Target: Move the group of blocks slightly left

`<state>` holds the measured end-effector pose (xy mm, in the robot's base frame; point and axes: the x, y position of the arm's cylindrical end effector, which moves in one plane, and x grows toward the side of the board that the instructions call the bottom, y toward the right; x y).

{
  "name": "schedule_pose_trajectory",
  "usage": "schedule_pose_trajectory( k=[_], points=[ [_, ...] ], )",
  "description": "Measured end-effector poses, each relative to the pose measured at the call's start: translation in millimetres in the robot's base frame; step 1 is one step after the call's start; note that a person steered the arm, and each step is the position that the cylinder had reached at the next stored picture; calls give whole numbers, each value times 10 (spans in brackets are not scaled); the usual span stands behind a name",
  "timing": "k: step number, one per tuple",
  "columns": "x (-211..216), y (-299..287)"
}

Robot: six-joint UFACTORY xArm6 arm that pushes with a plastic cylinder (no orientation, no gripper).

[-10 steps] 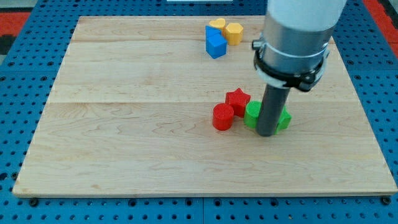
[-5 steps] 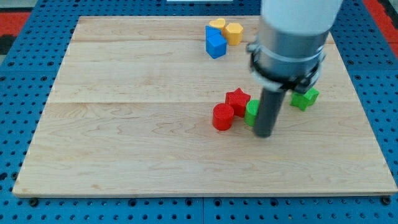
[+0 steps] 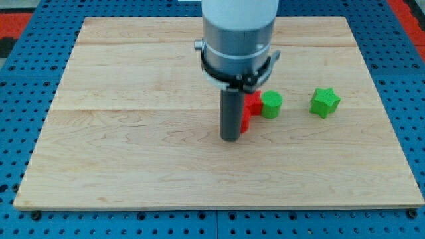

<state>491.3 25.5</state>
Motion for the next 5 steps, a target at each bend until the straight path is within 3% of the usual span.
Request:
schedule_pose_trajectory(
  k=[1, 3, 5],
  points=[
    [-3, 83],
    [-209, -324],
    [-552, 470]
  ],
)
